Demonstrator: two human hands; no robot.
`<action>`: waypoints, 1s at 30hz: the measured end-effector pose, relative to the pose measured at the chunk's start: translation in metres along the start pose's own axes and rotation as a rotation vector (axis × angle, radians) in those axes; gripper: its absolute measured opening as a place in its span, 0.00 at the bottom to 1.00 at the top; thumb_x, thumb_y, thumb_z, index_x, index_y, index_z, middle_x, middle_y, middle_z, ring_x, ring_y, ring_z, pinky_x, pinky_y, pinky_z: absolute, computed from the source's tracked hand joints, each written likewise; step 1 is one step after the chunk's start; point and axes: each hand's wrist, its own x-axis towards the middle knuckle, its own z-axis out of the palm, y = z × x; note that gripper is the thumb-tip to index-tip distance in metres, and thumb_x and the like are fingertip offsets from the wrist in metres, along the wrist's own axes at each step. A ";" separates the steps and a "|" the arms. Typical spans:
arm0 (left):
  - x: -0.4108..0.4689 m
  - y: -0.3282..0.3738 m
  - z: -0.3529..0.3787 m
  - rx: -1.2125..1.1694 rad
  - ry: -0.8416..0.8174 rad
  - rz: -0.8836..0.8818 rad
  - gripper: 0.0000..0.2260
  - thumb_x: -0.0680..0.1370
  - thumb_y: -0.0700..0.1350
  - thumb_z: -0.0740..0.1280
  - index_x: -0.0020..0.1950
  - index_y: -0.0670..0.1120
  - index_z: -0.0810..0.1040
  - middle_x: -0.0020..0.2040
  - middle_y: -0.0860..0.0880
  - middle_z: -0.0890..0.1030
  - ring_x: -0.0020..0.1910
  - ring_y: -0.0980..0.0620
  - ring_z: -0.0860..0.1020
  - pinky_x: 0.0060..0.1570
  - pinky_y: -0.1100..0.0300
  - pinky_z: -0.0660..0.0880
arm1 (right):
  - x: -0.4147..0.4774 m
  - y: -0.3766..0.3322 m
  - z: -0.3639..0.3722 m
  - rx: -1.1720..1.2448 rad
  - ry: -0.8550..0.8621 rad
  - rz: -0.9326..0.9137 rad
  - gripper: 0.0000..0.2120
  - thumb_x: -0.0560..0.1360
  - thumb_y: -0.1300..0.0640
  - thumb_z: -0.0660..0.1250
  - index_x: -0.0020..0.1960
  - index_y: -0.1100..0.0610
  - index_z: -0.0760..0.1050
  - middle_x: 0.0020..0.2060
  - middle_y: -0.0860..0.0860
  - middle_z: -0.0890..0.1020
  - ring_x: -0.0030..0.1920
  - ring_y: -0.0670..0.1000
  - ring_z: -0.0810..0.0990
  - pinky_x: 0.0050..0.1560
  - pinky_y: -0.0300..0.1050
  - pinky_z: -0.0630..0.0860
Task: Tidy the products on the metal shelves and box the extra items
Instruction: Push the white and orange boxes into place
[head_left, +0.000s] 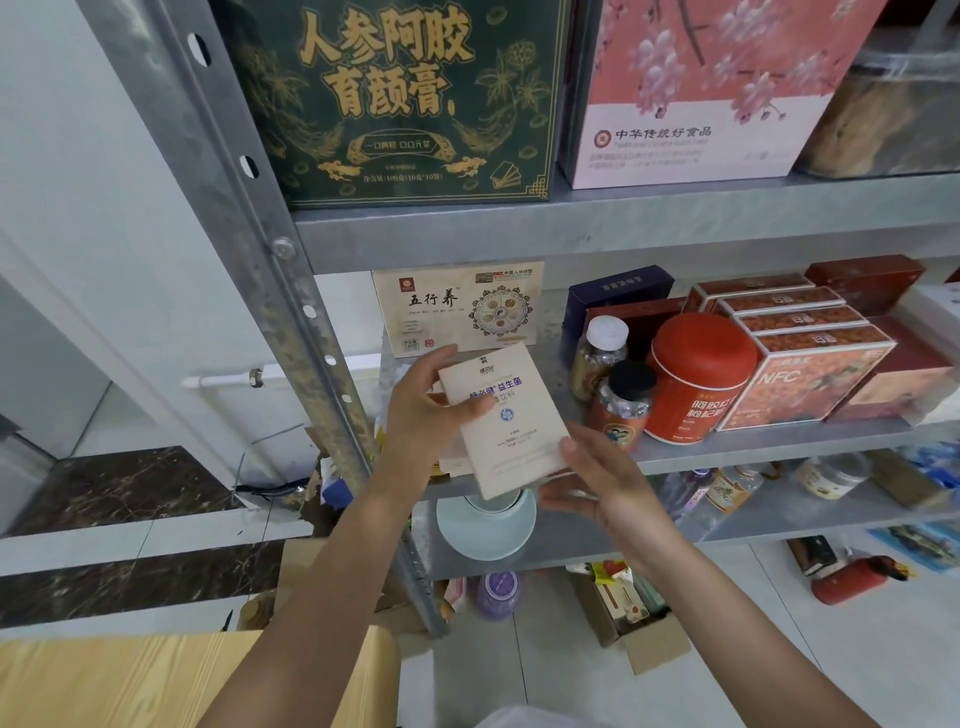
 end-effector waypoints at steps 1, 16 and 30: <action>0.003 0.000 0.002 0.024 0.004 0.015 0.28 0.69 0.36 0.77 0.67 0.49 0.74 0.61 0.49 0.79 0.55 0.48 0.80 0.54 0.50 0.80 | 0.005 -0.003 0.004 -0.058 0.011 -0.015 0.20 0.73 0.50 0.69 0.63 0.55 0.74 0.47 0.54 0.85 0.42 0.56 0.85 0.45 0.50 0.83; 0.031 -0.053 0.014 -0.001 -0.071 -0.393 0.19 0.83 0.58 0.54 0.70 0.52 0.70 0.63 0.47 0.79 0.54 0.47 0.78 0.56 0.51 0.77 | 0.071 0.016 0.039 -0.786 0.139 -0.113 0.27 0.78 0.34 0.55 0.67 0.51 0.71 0.62 0.52 0.76 0.67 0.57 0.70 0.64 0.51 0.69; 0.039 -0.051 0.033 -0.553 -0.134 -0.638 0.17 0.78 0.58 0.66 0.60 0.47 0.79 0.56 0.40 0.83 0.55 0.39 0.81 0.59 0.38 0.75 | 0.105 -0.007 0.027 0.081 -0.161 0.333 0.15 0.77 0.47 0.67 0.59 0.54 0.77 0.58 0.56 0.82 0.59 0.55 0.80 0.64 0.55 0.74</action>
